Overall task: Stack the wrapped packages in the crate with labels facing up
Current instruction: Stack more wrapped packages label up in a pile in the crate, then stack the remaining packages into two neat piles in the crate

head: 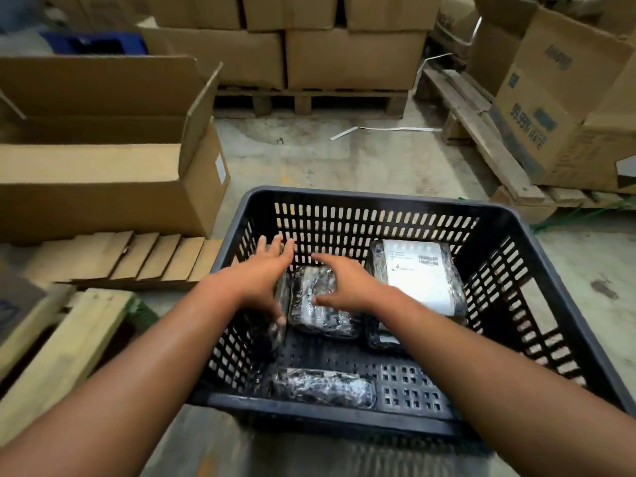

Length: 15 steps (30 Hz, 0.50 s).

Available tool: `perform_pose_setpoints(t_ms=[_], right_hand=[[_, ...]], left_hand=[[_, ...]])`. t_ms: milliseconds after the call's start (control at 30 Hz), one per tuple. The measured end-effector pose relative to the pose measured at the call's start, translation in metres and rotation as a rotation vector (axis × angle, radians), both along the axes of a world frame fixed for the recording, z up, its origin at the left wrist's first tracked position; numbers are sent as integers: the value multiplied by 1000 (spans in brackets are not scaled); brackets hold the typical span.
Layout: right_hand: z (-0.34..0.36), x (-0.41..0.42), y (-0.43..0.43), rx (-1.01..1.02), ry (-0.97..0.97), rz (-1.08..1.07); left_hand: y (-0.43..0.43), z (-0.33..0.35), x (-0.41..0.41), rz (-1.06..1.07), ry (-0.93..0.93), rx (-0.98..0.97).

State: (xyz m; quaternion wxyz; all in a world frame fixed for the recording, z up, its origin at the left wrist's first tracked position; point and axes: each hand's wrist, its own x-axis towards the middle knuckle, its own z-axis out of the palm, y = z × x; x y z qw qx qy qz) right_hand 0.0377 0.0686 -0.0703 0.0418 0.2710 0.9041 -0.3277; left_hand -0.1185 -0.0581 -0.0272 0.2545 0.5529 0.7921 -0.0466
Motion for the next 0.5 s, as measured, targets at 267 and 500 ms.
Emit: perform_pose_setpoints(t_ms=[267,500], right_hand=[[-70,15,-26,240,-360,255],[-60,7,-30,437,-415,348]], left_hand=[[1,-7,-1,-16,91,-115],[2,-4,0,5,57,-153]])
